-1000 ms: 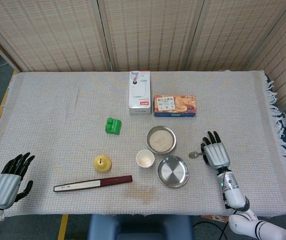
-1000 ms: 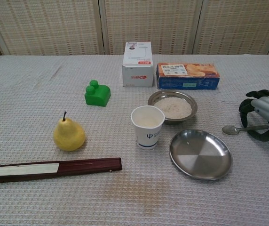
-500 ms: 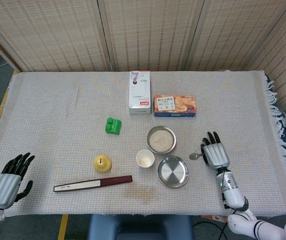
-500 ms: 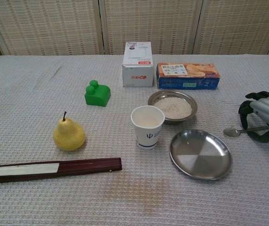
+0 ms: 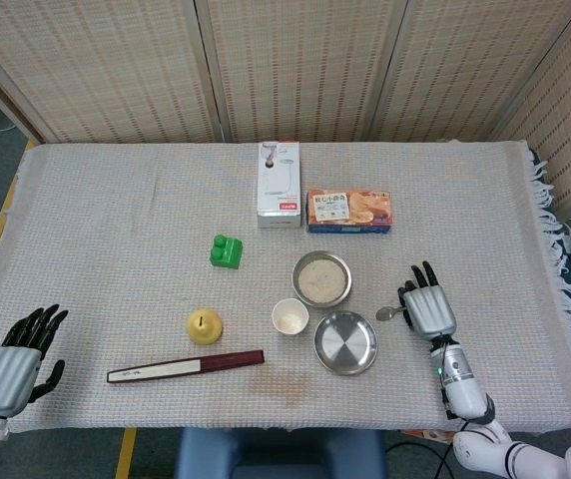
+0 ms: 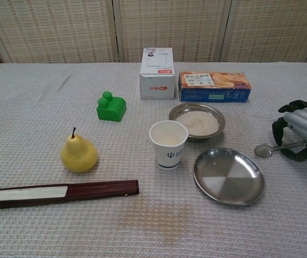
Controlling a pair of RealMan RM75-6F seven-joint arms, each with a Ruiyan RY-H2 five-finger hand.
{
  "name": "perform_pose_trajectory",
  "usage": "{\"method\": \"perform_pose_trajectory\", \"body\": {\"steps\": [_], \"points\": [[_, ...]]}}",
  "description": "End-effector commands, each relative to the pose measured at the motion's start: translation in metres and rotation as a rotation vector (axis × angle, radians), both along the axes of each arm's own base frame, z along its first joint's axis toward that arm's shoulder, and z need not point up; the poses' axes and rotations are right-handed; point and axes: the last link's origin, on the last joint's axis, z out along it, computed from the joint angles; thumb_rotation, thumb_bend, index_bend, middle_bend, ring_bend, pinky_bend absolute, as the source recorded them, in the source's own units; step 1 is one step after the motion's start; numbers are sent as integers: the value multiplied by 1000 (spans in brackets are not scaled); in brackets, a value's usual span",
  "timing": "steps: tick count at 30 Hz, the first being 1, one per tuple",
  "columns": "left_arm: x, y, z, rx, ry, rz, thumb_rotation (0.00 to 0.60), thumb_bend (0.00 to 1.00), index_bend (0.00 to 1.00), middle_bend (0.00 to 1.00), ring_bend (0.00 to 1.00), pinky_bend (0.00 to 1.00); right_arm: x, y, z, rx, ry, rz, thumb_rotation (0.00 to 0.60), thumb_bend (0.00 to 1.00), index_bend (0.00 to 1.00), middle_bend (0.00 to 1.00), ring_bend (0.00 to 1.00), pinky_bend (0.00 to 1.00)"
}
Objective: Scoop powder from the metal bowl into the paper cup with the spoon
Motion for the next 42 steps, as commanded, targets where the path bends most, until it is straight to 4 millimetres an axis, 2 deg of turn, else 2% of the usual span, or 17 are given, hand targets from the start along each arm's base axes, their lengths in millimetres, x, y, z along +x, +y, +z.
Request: {"method": "perform_pose_trajectory", "body": {"steps": [1,10,20,29,35,38,42], "points": [[0,0,0,-2,-1,-2,600,453,0,0,0,125,0,0,-1,1,-1,0,600,312,748,453,107,21],[0,-1,1,-1,0,-2,600,453,0,0,0,125,-1,0,-3,0,3,3,600,312,833,518,163,44],[1,-1,1,-5,-6,-4,600,453,0,0,0,125,0,-1,-3,-8,-3,3,600,313,853,532,179,53],[1,-1,2,-4,-9,-2,600,452,0,0,0,125,8,-11,16,-70,-21,21,600,312,865,538,183,53],[2,-2,2,-5,-11,-9,600,453,0,0,0,125,30,-30,38,-130,10,75,600,312,865,539,183,53],[2,-2,2,-4,-10,-10,600,453,0,0,0,125,53,-42,46,-147,33,121,600,312,865,539,183,53],[3,-2,3,1,-11,-15,600,453,0,0,0,125,83,-54,46,-151,72,175,600,312,865,539,183,53]]}}
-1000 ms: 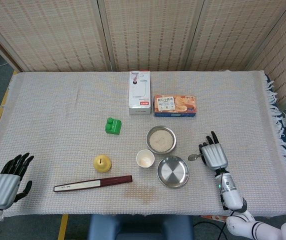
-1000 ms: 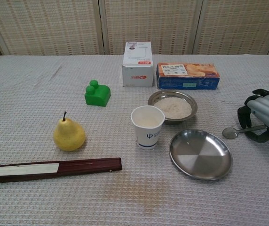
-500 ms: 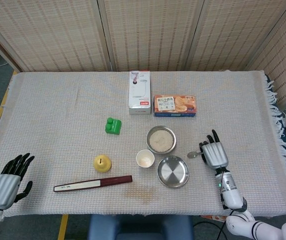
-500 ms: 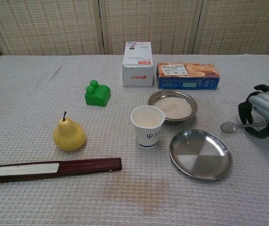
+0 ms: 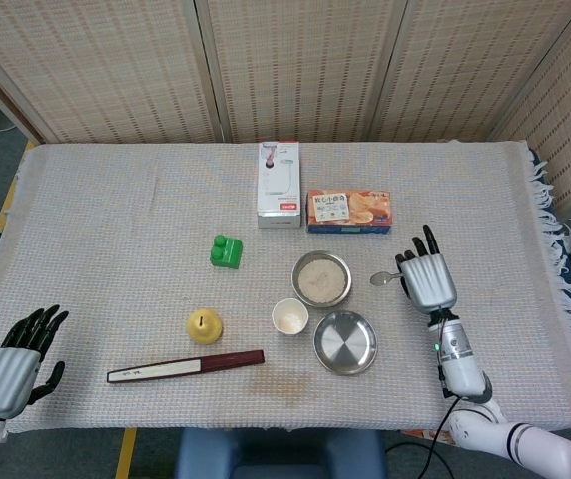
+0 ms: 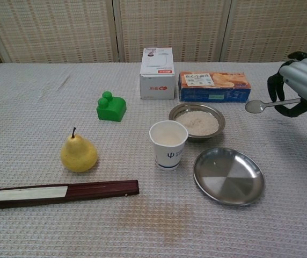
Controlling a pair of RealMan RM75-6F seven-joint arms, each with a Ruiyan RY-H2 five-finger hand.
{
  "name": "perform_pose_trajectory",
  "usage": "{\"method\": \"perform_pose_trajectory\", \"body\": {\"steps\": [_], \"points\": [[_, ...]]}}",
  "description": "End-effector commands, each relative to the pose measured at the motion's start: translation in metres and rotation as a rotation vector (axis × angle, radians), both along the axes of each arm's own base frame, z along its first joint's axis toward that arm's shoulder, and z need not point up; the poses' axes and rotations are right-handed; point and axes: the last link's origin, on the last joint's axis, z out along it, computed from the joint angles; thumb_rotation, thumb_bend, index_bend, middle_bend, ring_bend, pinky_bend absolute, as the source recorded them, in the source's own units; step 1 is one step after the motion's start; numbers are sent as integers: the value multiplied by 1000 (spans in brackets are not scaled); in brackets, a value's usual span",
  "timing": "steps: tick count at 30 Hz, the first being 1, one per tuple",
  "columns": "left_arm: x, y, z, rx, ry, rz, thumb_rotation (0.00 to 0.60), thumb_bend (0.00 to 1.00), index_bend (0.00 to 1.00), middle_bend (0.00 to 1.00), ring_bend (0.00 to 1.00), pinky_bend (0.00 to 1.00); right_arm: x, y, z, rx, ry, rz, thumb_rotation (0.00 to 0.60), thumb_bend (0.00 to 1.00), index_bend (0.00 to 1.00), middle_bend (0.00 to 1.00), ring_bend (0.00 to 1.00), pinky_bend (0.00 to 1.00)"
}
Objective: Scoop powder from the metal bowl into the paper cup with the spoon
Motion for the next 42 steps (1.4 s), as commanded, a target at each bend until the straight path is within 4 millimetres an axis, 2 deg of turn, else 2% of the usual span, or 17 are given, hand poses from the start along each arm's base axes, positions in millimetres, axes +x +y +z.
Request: {"method": "perform_pose_trajectory", "body": {"steps": [1,6,15,27,42], "points": [[1,0,1,2,-1,-3,600,453,0,0,0,125,34,-15,3,-12,41,57,600,312,865,539,183,53],[1,-1,2,3,-1,-7,600,452,0,0,0,125,63,-27,-11,1,157,106,600,312,865,539,183,53],[2,-2,4,2,-10,-15,600,453,0,0,0,125,96,-33,-45,14,342,179,600,312,865,539,183,53],[2,-4,5,0,-16,-21,600,452,0,0,0,124,105,-40,-79,10,527,216,600,312,865,539,184,53],[1,-3,5,2,-9,-18,600,452,0,0,0,124,107,-38,-88,-3,598,244,600,313,865,540,185,53]]}}
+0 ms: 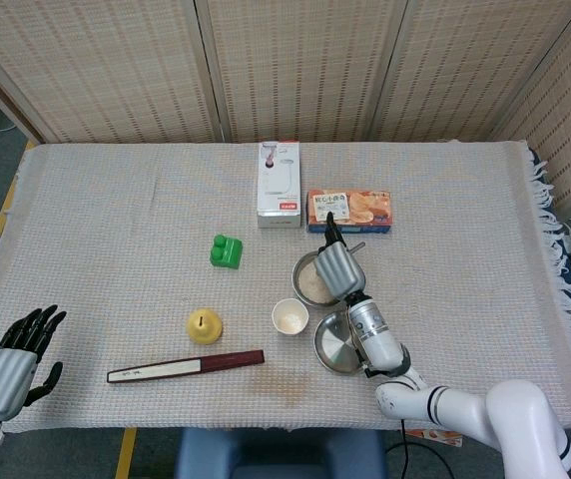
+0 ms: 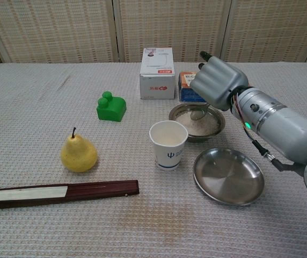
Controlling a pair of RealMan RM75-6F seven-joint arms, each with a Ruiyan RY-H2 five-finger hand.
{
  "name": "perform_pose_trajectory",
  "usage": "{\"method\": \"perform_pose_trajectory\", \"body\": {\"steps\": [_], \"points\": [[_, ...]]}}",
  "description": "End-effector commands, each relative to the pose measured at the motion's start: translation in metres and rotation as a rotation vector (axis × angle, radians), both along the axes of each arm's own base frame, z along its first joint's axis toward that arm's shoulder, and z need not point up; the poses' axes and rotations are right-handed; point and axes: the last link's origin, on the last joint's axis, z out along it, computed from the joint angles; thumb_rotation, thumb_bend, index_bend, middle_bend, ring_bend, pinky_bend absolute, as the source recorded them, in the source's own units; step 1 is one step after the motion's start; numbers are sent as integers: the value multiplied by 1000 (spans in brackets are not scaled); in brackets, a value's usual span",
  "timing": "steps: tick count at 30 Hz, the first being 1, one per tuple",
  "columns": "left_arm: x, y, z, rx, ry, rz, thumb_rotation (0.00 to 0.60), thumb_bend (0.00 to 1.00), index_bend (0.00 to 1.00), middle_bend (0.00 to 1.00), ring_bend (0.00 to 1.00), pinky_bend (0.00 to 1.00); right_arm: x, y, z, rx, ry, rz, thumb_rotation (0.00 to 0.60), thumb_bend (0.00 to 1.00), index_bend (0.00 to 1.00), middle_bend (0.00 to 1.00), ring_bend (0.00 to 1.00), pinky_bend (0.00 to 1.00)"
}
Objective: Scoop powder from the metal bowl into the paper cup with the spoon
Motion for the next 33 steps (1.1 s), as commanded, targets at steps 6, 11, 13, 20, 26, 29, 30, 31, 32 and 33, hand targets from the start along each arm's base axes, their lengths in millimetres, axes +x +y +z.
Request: {"method": "perform_pose_trajectory", "body": {"steps": [6,11,13,20,26,29,30,31,32,33], "points": [[-1,0,1,13,10,-2,600,453,0,0,0,124,3,7,-8,14,40,52,600,313,866,540,185,53],[-1,0,2,26,13,1,600,453,0,0,0,125,3,14,-13,37,42,72,600,312,866,541,187,53],[-1,0,2,26,12,1,600,453,0,0,0,125,3,15,-13,42,42,77,600,313,867,541,190,53],[0,-2,2,15,4,-6,600,454,0,0,0,125,4,21,-13,94,-58,25,600,312,871,547,199,54],[0,-1,2,10,1,-3,600,453,0,0,0,124,-2,19,-6,126,-167,-87,600,312,874,549,201,56],[0,-1,2,9,3,-2,600,453,0,0,0,124,-5,16,0,115,-190,-109,600,312,874,549,201,58],[-1,-1,1,8,4,-1,600,453,0,0,0,124,-6,15,1,115,-202,-120,600,313,874,549,201,58],[-1,-1,1,8,5,-1,600,453,0,0,0,124,-8,14,2,117,-217,-134,600,313,874,549,201,58],[-1,-1,1,7,4,0,600,453,0,0,0,124,-9,13,3,121,-234,-150,600,313,874,549,201,58],[-1,0,1,7,5,1,600,454,0,0,0,124,-11,12,5,126,-259,-172,600,312,875,549,201,58]]}}
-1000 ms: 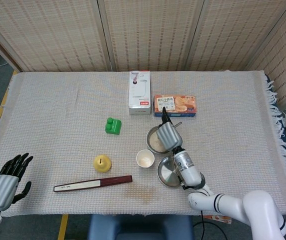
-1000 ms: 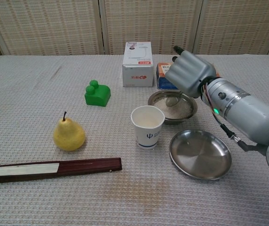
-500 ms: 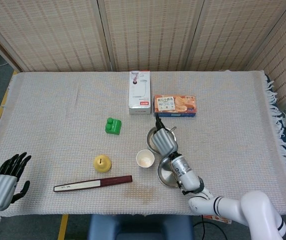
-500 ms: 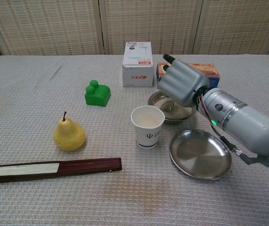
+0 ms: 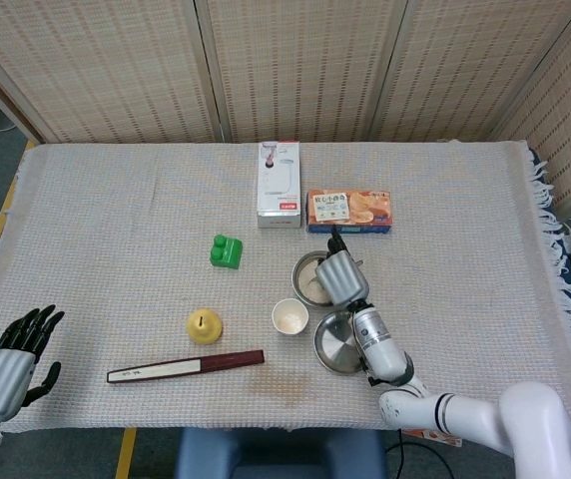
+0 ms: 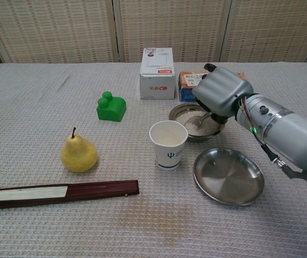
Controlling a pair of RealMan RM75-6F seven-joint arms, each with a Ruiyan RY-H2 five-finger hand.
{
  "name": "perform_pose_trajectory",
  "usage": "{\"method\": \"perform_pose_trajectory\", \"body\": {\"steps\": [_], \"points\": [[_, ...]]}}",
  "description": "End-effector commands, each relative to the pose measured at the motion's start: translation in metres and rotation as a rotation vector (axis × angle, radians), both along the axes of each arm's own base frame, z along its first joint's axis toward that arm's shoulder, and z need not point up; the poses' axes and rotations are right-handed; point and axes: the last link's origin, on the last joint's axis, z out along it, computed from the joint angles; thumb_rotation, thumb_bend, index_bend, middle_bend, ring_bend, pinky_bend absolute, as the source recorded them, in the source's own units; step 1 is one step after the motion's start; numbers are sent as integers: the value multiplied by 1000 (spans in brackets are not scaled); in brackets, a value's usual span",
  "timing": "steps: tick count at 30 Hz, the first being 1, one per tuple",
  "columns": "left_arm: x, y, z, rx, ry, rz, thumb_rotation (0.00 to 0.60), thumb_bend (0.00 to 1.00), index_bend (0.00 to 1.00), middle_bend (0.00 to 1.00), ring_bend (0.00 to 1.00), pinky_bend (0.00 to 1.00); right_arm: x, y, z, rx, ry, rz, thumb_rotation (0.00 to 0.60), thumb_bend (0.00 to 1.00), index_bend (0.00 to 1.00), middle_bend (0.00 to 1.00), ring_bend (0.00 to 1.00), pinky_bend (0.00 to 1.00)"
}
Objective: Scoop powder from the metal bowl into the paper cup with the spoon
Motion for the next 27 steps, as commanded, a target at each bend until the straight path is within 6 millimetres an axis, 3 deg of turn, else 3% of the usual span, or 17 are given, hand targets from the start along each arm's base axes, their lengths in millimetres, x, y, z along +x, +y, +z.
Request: {"method": "perform_pose_trajectory", "body": {"steps": [1,16,27], "points": [[0,0,0,0,1,2,600,453,0,0,0,124,-5,-3,4,12,-58,-58,600,312,875,549,201,59],[1,0,-2,-1,5,2,600,454,0,0,0,125,-25,-12,17,47,-303,-252,600,313,873,549,202,63],[0,0,-2,-4,6,5,600,453,0,0,0,124,-7,-8,23,73,-356,-223,600,312,872,549,207,66]]}}
